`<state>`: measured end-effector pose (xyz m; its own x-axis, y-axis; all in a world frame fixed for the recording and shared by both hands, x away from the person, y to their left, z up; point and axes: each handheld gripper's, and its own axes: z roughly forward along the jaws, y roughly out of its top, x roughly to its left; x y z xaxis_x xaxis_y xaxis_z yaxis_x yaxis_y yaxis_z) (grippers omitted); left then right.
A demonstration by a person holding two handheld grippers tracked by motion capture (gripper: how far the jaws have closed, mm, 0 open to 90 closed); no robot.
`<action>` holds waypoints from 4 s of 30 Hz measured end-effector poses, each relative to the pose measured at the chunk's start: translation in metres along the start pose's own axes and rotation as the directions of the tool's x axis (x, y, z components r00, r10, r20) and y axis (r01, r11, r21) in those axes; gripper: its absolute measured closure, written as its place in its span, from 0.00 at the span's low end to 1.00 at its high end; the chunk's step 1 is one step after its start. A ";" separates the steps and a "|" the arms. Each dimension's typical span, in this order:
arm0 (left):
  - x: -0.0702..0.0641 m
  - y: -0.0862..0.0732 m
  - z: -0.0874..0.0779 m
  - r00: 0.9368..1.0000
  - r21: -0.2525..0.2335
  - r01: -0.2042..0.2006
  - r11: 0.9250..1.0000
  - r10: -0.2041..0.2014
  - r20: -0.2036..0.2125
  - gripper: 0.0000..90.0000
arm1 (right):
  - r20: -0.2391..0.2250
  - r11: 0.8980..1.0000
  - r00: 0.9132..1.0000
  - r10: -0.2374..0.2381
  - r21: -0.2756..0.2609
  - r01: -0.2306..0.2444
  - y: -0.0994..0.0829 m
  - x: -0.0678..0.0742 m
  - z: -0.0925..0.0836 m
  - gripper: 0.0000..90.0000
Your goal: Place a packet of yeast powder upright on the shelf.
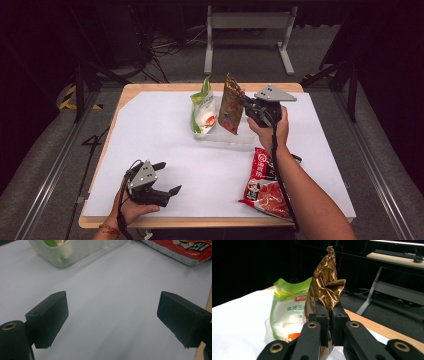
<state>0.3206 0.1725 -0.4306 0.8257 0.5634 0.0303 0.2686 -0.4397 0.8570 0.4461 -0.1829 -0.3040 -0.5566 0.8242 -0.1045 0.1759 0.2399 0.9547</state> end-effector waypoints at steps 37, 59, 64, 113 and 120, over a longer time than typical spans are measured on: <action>0.002 -0.001 0.001 1.000 -0.007 -0.008 1.000 0.009 0.024 0.12 | 0.150 0.991 0.988 0.037 0.125 -0.056 -0.016 0.014 0.068 0.96; 0.000 -0.001 0.004 1.000 0.015 -0.020 1.000 0.020 0.023 0.12 | 0.066 0.987 0.998 0.018 0.161 -0.029 -0.028 0.013 0.055 0.93; 0.001 -0.001 0.004 1.000 0.015 -0.020 1.000 0.020 0.022 0.12 | 0.052 0.985 0.998 0.022 0.168 -0.030 -0.029 0.012 0.053 0.92; 0.003 -0.002 0.000 1.000 0.006 -0.011 1.000 0.011 0.016 0.12 | -0.037 0.976 0.999 -0.028 0.215 0.036 -0.034 0.007 0.039 0.83; 0.003 -0.004 -0.002 1.000 0.006 -0.006 1.000 0.006 0.013 0.12 | -0.046 0.977 0.998 -0.031 0.207 0.040 -0.030 0.004 0.029 0.77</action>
<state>0.3213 0.1771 -0.4328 0.8334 0.5519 0.0290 0.2665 -0.4472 0.8538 0.4618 -0.1720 -0.3410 -0.5986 0.7918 -0.1214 0.3180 0.3740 0.8712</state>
